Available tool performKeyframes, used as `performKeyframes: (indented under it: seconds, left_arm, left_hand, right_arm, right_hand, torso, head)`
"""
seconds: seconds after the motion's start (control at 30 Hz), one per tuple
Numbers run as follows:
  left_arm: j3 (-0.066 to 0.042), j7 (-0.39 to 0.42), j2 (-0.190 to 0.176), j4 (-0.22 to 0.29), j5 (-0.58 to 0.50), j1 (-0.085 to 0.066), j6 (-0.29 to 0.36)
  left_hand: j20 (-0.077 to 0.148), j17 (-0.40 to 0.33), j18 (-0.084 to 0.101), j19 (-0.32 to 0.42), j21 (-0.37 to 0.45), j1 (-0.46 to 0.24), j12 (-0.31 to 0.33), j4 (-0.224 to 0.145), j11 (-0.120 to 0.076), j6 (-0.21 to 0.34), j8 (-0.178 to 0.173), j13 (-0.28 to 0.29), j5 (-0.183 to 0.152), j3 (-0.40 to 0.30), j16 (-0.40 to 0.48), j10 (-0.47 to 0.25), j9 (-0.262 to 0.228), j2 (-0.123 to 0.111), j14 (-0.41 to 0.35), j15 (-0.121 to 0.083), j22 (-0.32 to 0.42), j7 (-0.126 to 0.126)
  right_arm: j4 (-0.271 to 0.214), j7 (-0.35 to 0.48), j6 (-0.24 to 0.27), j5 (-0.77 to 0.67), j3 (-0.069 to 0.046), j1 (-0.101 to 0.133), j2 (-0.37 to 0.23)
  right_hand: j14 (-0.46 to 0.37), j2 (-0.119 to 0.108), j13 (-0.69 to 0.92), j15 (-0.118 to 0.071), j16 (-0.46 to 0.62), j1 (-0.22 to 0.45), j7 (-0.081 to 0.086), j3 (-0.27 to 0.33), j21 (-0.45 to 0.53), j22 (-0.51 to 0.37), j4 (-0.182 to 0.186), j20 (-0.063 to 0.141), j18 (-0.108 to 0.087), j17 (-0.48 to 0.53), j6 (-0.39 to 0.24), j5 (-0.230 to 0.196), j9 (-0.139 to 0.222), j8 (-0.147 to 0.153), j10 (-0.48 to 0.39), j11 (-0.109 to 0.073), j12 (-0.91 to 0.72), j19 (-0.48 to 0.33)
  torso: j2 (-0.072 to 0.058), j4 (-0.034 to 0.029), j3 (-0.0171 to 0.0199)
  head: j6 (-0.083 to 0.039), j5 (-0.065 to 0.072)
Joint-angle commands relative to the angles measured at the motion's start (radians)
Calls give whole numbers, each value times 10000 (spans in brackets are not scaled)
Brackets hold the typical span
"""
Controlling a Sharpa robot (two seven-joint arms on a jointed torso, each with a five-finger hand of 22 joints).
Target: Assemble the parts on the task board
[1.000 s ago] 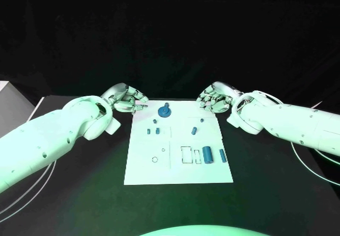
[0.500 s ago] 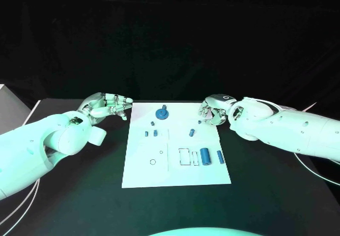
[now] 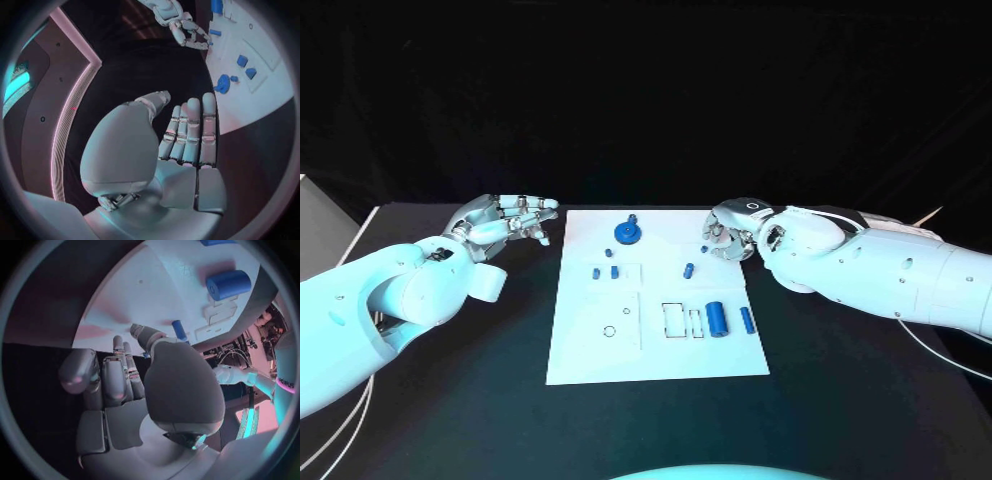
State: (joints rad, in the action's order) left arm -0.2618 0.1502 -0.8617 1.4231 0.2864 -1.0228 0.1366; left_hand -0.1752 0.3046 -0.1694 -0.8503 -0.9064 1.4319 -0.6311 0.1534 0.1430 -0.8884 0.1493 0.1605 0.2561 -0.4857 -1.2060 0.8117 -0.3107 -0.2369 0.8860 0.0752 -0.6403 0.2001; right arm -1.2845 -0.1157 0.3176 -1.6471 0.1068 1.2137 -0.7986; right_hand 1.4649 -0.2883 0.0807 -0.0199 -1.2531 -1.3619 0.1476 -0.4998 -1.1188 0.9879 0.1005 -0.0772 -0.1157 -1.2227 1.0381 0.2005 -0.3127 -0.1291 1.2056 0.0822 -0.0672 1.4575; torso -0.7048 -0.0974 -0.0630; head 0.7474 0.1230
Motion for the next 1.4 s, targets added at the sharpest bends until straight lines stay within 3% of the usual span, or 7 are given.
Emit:
performKeyframes:
  seconds: [0.03, 0.3, 0.4, 0.83, 1.17, 1.27, 1.4]
  left_arm:
    - [-24, 233, 1, 54, -285, 14, 79]
    - [-37, 207, 12, 54, -293, 24, 103]
    - [-38, 194, 17, 54, -294, 25, 101]
    - [-40, 128, 24, 34, -293, 26, 79]
    - [-40, 65, 11, 36, -287, 26, 50]
    - [-40, 45, 7, 37, -283, 26, 43]
    - [-40, 26, 5, 37, -277, 26, 38]
  left_hand:
    - [36, -16, -150, 27, 47, 111, -54, 41, -9, -81, 50, -9, 30, -11, 36, 57, 9, 5, -94, -3, 17, 11]
    - [38, -31, -151, 21, 68, 120, -50, 46, -6, -71, 44, -17, 31, -19, 62, 49, 13, 11, -90, -3, 33, 17]
    - [39, -39, -152, 15, 80, 126, -47, 48, -4, -65, 41, -23, 31, -23, 76, 45, 15, 16, -87, -2, 41, 20]
    - [42, -51, -154, 2, 97, 143, -43, 48, 0, -54, 34, -32, 31, -33, 97, 37, 19, 25, -76, -2, 55, 26]
    - [46, -64, -155, -21, 113, 168, -35, 42, 5, -46, 30, -44, 30, -42, 119, 20, 23, 29, -57, -1, 69, 32]
    - [47, -68, -155, -30, 117, 179, -32, 38, 7, -44, 29, -49, 30, -44, 125, 14, 24, 30, -48, -1, 74, 34]
    - [47, -68, -155, -30, 117, 179, -32, 38, 7, -44, 29, -49, 30, -44, 125, 14, 24, 30, -48, -1, 74, 34]
  right_arm:
    - [36, -59, -27, -182, -2, -72, 67]
    - [121, 62, -32, -38, -2, -188, 213]
    - [131, 103, -7, 23, -1, -213, 250]
    - [105, 233, 11, 247, -1, -261, 372]
    - [153, 70, -209, 58, 1, -322, 462]
    - [133, -76, -144, -122, 1, -340, 464]
    - [91, -270, 222, -340, 1, -358, 457]
  right_hand:
    - [605, 89, 4, 88, -128, 31, 18, -38, -145, 151, 15, -3, 185, -67, 17, 45, -24, -1, -21, -14, 11, 102]
    - [572, 197, 37, 71, -278, -68, -11, -290, -306, 333, 7, -10, 188, -80, 162, 83, -97, -70, 144, -50, -24, 69]
    - [546, 284, 51, 56, -376, -144, -31, -581, -407, 457, -24, -9, 191, -78, 230, -316, -147, -101, 223, -68, -10, 31]
    - [509, 598, 110, 2, -533, -245, -122, -1104, -579, 676, -204, 22, 197, -47, 558, -248, -341, -321, 432, -150, -14, -31]
    - [488, 640, 108, -1, -550, -257, -141, -1183, -585, 689, -335, 27, 192, 3, 699, -262, -439, -446, 375, -152, 19, -66]
    - [478, 769, 143, -37, -591, -416, -160, -1371, -639, 763, -559, 47, 194, 14, 778, -393, -522, -540, 475, -182, -21, -81]
    - [486, 906, 211, -57, -731, -580, -168, -1839, -892, 1085, -970, 78, 241, -54, 805, -175, -630, -632, 647, -204, -45, -57]
  torso:
    - [-8, -15, -5]
    - [-7, 10, -1]
    - [3, 2, -7]
    - [1, 9, 1]
    - [-2, 6, 3]
    - [-1, 10, 6]
    - [2, 12, 8]
  head:
    - [32, 5]
    - [81, -27]
    - [93, -29]
    - [90, -45]
    - [117, -40]
    - [130, -42]
    - [141, -45]
